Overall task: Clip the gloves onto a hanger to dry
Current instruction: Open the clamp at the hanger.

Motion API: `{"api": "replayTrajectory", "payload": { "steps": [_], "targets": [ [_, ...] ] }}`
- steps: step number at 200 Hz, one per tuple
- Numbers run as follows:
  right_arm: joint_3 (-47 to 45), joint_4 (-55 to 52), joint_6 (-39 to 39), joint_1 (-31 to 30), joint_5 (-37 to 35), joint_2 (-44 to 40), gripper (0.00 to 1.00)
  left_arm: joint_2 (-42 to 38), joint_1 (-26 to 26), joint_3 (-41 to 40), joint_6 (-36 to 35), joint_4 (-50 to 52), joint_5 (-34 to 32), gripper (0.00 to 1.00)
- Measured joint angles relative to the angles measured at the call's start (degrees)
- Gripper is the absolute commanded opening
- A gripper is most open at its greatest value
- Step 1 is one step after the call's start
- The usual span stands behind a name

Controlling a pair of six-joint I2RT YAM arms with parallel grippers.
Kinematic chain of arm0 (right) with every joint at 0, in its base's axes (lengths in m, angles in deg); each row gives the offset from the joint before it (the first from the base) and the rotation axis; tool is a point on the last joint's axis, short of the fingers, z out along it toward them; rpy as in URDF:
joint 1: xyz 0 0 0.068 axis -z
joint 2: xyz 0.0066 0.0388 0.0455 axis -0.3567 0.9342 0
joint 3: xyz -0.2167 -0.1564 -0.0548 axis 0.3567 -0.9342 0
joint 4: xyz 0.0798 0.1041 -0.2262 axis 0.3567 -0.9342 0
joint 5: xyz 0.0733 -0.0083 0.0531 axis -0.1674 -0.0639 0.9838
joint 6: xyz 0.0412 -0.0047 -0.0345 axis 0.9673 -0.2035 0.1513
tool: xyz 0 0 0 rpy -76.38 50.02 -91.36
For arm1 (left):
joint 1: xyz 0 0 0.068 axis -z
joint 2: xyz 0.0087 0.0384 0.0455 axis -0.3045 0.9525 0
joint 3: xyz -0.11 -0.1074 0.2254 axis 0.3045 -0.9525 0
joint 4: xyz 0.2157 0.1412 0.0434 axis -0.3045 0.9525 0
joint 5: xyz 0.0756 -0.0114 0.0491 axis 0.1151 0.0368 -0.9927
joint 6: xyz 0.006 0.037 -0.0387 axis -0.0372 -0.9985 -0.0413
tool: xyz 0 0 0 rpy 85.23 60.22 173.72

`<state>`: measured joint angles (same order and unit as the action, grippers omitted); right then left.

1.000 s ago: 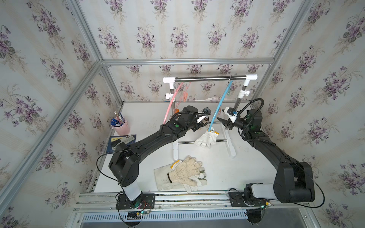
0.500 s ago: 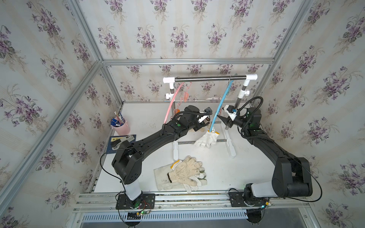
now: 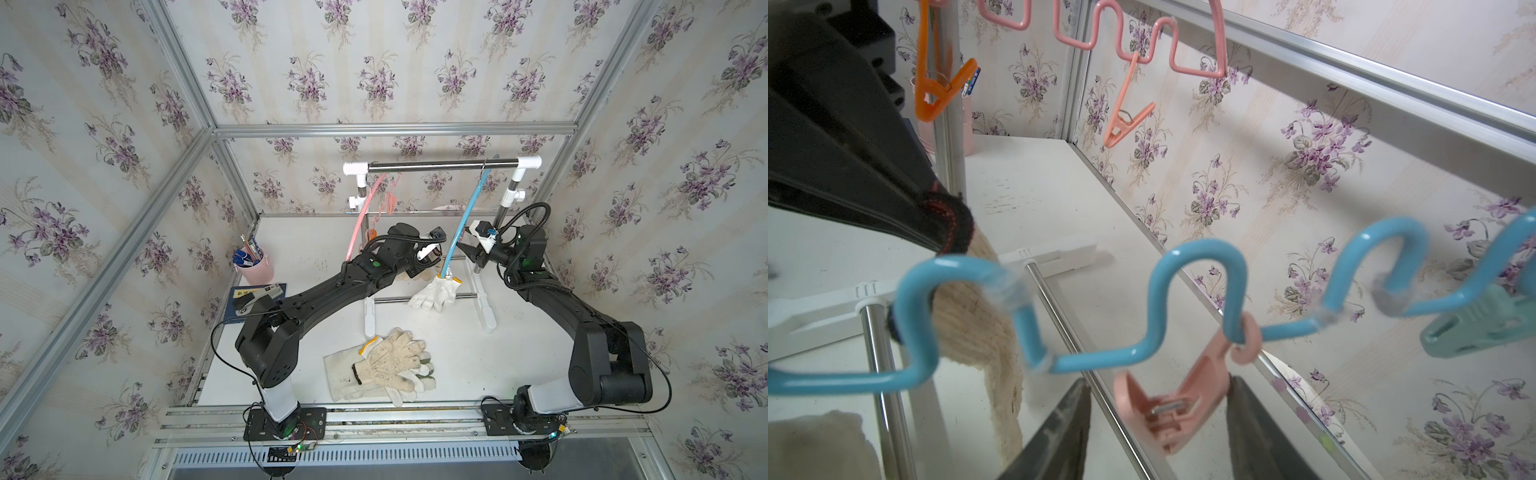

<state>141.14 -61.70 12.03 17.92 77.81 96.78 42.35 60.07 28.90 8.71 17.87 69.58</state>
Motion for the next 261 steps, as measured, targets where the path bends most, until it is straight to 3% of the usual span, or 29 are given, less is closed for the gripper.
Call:
{"api": "replayTrajectory", "payload": {
  "steps": [213,261],
  "targets": [
    [1.4,2.3,2.8,0.0,1.9,1.4,0.35,0.5,0.0,0.0,1.0,0.0,0.1,0.0],
    [1.4,2.3,3.0,0.0,1.9,1.4,0.27,0.5,0.0,0.0,1.1,0.0,0.1,0.0]
  ]
}}
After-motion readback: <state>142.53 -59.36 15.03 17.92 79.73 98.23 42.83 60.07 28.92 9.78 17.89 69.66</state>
